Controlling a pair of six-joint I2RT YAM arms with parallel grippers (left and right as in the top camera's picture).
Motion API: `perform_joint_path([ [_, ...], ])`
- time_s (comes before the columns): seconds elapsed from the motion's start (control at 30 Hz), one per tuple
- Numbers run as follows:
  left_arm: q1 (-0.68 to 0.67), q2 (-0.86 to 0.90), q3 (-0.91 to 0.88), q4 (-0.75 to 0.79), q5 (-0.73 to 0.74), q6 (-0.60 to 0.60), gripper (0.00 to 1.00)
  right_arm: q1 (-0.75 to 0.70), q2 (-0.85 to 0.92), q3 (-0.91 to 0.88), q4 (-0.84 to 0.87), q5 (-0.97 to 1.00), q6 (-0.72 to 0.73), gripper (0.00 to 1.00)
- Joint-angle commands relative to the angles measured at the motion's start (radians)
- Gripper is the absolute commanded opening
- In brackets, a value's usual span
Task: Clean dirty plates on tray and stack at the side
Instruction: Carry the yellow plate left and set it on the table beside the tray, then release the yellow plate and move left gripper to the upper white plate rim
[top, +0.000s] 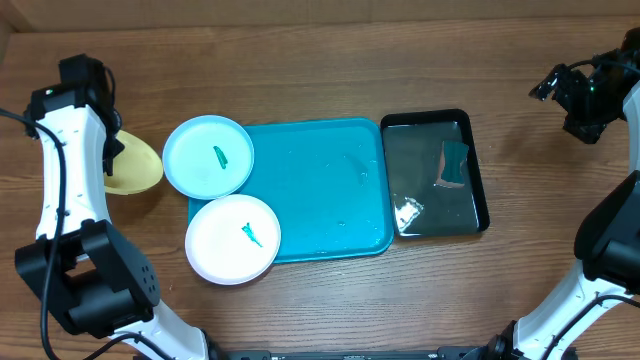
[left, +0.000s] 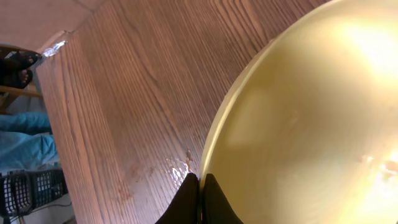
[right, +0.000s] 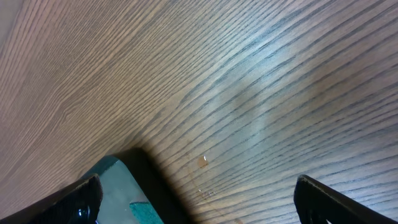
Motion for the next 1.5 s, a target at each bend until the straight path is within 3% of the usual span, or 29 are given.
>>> perform_joint_path([
  [0.0,0.036,-0.03,0.004,0.002,-0.036,-0.018,0.04,-0.002,-0.027,0.018,0.005,-0.012,0.007,1.0],
  [0.33,0.035,-0.028,-0.026,0.006,0.067,-0.022,0.04,-0.002,-0.027,0.018,0.005,-0.012,0.007,1.0],
  [0.77,0.033,-0.026,-0.204,0.095,0.073,-0.021,0.05,-0.002,-0.027,0.018,0.005,-0.012,0.007,1.0],
  [0.9,0.033,-0.026,-0.204,0.091,0.076,-0.015,0.19,-0.002,-0.027,0.018,0.005,-0.012,0.007,1.0],
  [1.0,0.033,-0.026,-0.204,0.091,0.093,0.032,0.5,-0.002,-0.027,0.018,0.005,-0.012,0.007,1.0],
  [1.03,0.033,-0.026,-0.204,0.092,0.11,0.053,0.53,-0.002,-0.027,0.018,0.005,-0.012,0.007,1.0],
  [1.13,0.032,-0.027,-0.184,0.093,0.226,0.16,0.52,-0.002,-0.027,0.018,0.005,-0.012,0.007,1.0],
  [1.33,0.013,-0.027,-0.087,0.079,0.7,0.506,0.55,-0.002,-0.027,0.018,0.005,-0.012,0.007,1.0],
  [1.47,-0.018,-0.033,-0.029,0.028,0.824,0.555,0.6,-0.002,-0.027,0.018,0.005,-0.012,0.007,1.0],
])
